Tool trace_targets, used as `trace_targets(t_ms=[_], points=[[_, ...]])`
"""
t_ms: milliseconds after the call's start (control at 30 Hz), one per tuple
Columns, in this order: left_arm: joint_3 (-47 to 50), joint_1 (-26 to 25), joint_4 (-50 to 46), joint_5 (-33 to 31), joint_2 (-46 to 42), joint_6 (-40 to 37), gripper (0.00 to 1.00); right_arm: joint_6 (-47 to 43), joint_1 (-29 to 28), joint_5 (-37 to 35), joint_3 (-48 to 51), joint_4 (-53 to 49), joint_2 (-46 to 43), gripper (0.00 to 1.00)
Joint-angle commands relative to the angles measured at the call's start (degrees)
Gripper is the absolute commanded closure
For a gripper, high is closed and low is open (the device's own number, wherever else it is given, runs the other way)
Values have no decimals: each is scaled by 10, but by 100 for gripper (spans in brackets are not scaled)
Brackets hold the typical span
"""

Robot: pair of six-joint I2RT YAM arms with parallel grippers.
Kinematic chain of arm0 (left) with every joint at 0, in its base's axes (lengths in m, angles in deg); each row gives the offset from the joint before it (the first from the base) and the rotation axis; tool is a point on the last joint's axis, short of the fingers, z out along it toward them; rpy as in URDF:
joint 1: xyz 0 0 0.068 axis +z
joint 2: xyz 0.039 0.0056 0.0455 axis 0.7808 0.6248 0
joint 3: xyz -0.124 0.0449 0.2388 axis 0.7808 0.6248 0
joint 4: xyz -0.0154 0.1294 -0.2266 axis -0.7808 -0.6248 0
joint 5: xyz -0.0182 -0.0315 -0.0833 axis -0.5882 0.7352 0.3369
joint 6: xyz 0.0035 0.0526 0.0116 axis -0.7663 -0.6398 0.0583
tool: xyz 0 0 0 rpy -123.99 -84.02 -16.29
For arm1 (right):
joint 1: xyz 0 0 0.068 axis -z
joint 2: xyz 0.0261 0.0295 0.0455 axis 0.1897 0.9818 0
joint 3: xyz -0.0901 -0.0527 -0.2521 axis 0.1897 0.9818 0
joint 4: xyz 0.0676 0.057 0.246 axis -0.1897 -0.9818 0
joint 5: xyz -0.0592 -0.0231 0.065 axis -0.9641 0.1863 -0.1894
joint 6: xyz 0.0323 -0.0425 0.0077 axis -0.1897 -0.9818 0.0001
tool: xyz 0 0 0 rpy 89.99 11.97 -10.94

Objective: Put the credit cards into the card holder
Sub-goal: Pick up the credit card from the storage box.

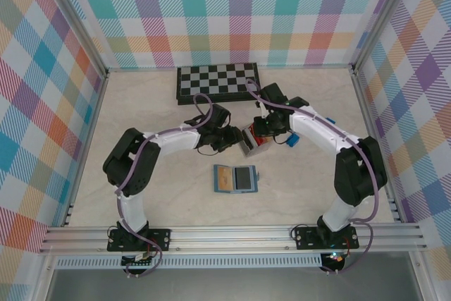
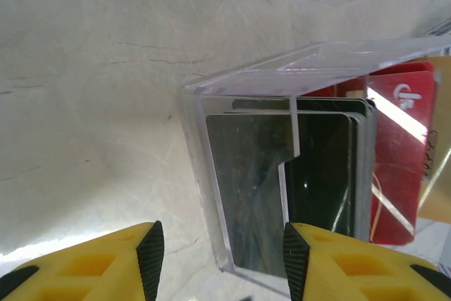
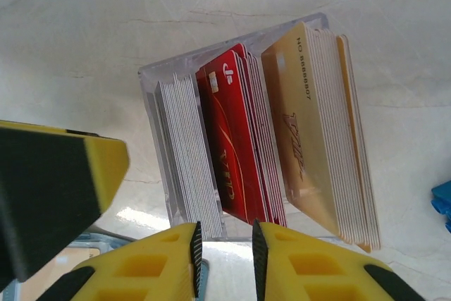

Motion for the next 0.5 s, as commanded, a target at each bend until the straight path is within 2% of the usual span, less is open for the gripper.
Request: trace_targets(t_ms=[0,267,467], points=[[-21,2,19,26,24,26,49,-27,-1,0,-25,-22,11,72],[-30,2,31,39,53,36,45,-38,-5,4,-30,-24,29,71],[-3,2,79,45,43,52,42,-41,-7,-8,-28,-23,40,71]])
